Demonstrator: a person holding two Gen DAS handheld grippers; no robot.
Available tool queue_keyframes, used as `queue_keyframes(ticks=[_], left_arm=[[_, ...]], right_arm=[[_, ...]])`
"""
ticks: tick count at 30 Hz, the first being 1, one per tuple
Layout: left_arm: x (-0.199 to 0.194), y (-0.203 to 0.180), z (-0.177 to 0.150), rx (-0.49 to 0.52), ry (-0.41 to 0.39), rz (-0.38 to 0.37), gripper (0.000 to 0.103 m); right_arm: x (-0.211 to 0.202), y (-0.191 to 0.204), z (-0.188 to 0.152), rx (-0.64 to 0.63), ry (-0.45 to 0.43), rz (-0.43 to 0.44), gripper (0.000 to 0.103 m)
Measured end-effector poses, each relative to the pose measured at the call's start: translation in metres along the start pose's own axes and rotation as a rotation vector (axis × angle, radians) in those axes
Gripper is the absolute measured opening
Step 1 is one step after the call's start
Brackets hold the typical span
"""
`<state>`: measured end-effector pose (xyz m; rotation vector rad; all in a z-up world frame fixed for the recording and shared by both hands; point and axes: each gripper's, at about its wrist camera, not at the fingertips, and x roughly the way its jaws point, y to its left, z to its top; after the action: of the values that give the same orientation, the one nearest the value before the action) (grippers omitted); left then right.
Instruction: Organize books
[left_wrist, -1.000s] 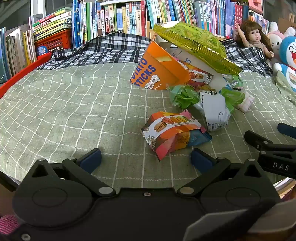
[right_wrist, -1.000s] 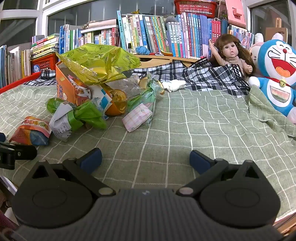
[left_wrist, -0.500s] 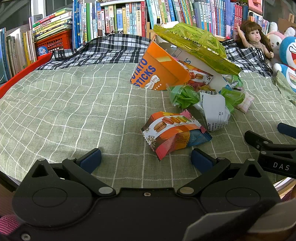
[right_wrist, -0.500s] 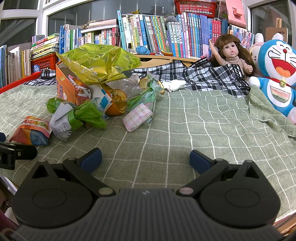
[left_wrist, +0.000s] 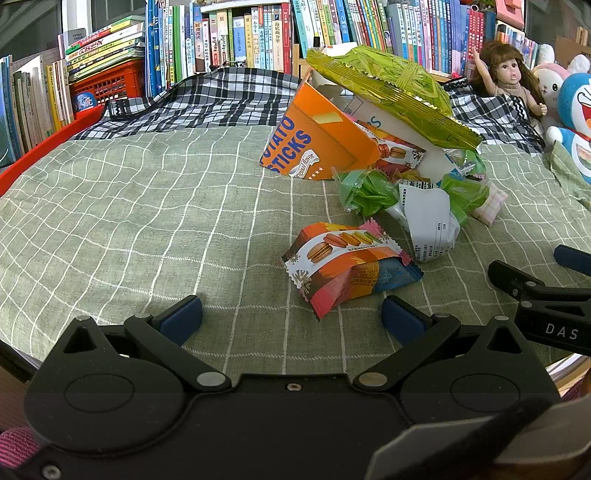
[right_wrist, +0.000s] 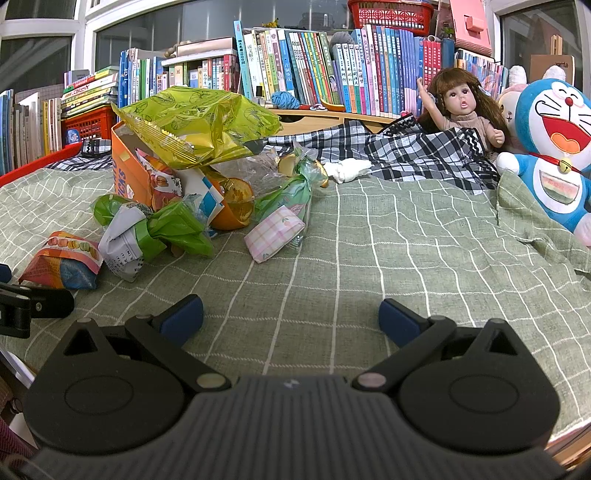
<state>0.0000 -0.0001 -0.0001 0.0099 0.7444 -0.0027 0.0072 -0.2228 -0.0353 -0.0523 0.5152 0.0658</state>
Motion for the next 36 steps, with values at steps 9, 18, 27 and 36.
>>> queue_keyframes(ticks=[9,18,27,36], left_arm=[[-0.0001,0.0001,0.0000,0.000,-0.001,0.000,0.103],[-0.0001,0.0001,0.0000,0.000,-0.001,0.000,0.103],[-0.0001,0.0001,0.0000,0.000,-0.001,0.000,0.103],[0.0007,-0.0001,0.0001,0.013,-0.019,-0.016,0.103]], right_arm=[[-0.0003,0.0000,-0.0003,0.000,0.000,0.000,0.103],[-0.0006,0.0000,-0.0007,0.000,-0.001,0.000,0.103],[-0.0009,-0.0001,-0.0008,0.001,-0.002,0.000,0.103],[0.0022,-0.0023,0.0009,0.002,0.013,0.006,0.103]])
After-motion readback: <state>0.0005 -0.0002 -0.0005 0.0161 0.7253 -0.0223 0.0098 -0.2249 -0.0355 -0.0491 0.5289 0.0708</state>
